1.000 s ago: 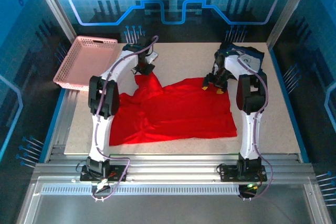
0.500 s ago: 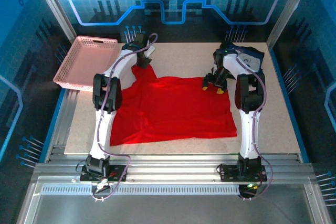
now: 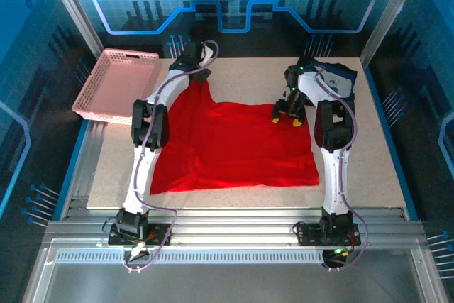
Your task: Fold and stack the t-shirts
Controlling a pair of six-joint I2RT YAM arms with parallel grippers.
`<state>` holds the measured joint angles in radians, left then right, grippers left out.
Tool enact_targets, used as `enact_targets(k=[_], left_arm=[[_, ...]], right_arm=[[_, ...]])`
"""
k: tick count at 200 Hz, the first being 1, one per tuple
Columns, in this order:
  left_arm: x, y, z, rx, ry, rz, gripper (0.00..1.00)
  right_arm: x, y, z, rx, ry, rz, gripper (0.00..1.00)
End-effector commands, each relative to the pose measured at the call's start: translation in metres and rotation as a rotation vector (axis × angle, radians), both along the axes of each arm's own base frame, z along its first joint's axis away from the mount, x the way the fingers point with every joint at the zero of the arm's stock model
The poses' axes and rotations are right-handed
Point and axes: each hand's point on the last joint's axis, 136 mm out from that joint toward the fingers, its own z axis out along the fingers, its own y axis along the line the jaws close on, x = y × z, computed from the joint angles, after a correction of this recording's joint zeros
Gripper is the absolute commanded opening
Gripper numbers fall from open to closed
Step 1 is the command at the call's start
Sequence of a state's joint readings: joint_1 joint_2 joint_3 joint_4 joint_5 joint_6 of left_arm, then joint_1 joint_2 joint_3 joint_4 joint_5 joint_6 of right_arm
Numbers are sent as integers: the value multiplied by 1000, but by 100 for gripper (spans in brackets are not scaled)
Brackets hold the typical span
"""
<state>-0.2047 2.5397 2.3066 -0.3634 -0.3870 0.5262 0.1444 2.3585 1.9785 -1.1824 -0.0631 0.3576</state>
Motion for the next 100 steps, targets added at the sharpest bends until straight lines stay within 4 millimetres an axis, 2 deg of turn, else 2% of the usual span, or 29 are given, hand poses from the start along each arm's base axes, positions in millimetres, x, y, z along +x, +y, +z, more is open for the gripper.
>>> enact_targets(k=[1, 15, 30, 49, 51, 62, 77, 90, 100], left_arm=[[7, 18, 71, -35, -166, 145, 99], [-15, 17, 92, -163, -124, 212, 99], [-49, 16, 108, -302, -71, 307, 99], [-107, 1, 97, -492, 86, 364, 99], [-112, -2, 99, -516, 94, 366, 99], [-148, -11, 77, -617, 197, 396, 99], [-192, -15, 44, -700, 319, 474, 94], [-229, -5, 13, -686, 414, 583, 88], [-250, -1, -5, -696, 465, 639, 83]], right_arm=[[-2, 15, -13, 29, 21, 26, 76], [2, 20, -8, 51, -4, 26, 76], [4, 25, -2, 67, -31, 36, 76], [0, 28, 1, 80, -39, 47, 76], [1, 28, 9, 84, -57, 49, 76], [-2, 29, 16, 85, -72, 60, 76], [-9, 26, 18, 69, -73, 69, 76], [-16, 21, 17, 46, -62, 68, 76], [-21, 16, 14, 22, -54, 63, 76]])
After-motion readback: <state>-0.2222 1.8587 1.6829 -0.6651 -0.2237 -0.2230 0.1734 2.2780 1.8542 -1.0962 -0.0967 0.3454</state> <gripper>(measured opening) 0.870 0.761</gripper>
